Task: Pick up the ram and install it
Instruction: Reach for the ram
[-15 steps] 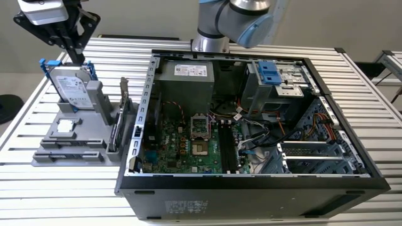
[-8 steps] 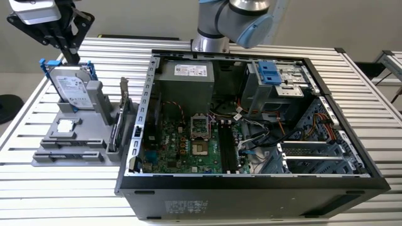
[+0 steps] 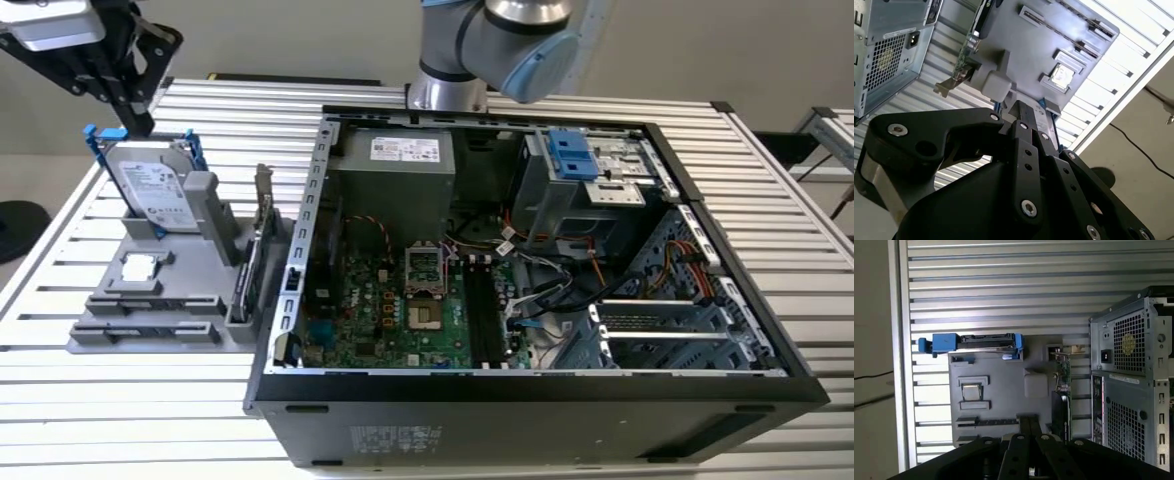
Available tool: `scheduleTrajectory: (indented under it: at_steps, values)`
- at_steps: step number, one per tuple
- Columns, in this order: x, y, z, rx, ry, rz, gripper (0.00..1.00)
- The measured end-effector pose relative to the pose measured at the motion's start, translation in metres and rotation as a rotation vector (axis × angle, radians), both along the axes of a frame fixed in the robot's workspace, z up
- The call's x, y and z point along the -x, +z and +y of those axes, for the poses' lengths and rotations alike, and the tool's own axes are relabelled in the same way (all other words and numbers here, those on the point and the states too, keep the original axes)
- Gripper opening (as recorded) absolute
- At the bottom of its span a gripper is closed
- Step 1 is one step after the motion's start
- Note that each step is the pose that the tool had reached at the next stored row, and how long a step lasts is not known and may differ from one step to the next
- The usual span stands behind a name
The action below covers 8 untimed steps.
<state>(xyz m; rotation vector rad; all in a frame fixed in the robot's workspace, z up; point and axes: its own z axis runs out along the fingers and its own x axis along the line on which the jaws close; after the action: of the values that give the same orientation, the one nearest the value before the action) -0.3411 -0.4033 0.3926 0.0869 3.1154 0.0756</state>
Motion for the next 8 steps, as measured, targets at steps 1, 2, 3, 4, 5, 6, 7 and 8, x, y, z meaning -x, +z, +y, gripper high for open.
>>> scheduleTrajectory:
  at_steps: [1, 2, 3, 4, 5, 6, 7, 8]
  values:
    - [0.0015, 0.0000, 0.0000, 0.0000, 0.000, -0.0002, 0.00]
    - [0.0030, 0.0000, 0.0000, 0.0000, 0.001, -0.0003, 0.00]
    - [0.0046, 0.0000, 0.0000, 0.0001, 0.001, -0.0004, 0.00]
    - [0.0062, 0.0000, 0.0000, 0.0001, 0.001, -0.0006, 0.00]
    - [0.0077, 0.0000, 0.0000, 0.0000, 0.001, -0.0008, 0.00]
    - [0.0092, 0.0000, 0.0000, 0.0000, 0.001, -0.0010, 0.00]
    - [0.0106, 0.0000, 0.0000, 0.0000, 0.002, -0.0012, 0.00]
    - [0.0119, 0.0000, 0.0000, 0.0000, 0.002, -0.0014, 0.00]
